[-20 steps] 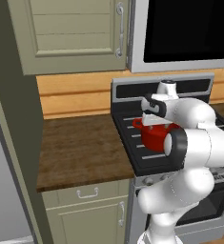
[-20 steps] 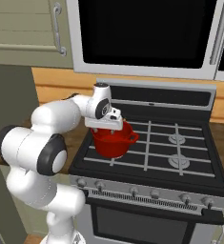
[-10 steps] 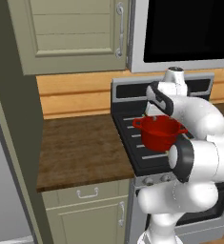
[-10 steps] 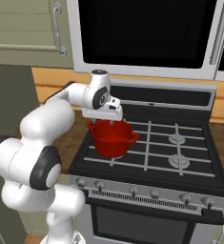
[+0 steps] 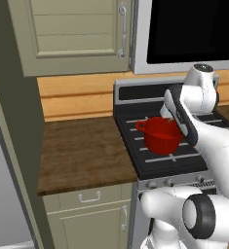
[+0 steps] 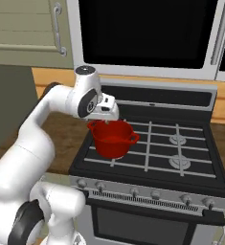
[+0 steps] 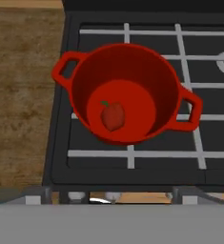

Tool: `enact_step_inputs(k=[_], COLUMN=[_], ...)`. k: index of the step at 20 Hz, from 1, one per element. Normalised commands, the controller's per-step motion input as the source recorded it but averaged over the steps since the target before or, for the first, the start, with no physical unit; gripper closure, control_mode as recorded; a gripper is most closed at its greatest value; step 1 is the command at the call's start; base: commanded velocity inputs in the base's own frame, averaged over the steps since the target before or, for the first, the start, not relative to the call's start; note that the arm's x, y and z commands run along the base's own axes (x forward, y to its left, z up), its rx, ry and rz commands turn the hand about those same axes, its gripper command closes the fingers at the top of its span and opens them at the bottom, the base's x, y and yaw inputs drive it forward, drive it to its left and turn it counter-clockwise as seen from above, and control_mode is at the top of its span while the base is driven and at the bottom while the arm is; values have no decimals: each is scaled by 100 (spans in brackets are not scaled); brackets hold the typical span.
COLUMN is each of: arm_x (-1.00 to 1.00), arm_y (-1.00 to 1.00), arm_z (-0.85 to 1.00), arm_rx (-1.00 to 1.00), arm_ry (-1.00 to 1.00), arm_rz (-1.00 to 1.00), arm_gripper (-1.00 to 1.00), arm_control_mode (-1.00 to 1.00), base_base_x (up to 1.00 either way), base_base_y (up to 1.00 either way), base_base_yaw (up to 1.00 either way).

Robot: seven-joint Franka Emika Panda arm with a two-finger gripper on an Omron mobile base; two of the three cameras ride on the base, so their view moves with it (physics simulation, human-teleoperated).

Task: Put the bell pepper and eggplant in the pot. Retrieve the spatula and lightly stir the vegetables in the pot.

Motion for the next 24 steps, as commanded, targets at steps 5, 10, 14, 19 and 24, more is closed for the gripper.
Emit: enact_step_inputs(k=[5,10,14,19,24], arm_x=[-98,-76,-11,0,0], arm_y=[35,71,8,0,0], arm_z=[56,32,-1,0,0], arm_rx=[-11,-12,-1,0,0], arm_ry=[-19,-21,0,0,0], arm_rz=[0,0,3,0,0], arm_gripper=[-100,-100,-100,-100,-100], arm_control_mode=[-100,-100,-100,100,100], base_base_x=[0,0,0,-1,-8], base_base_y=[0,0,0,-12,-94], base_base_yaw=[0,0,0,0,-1])
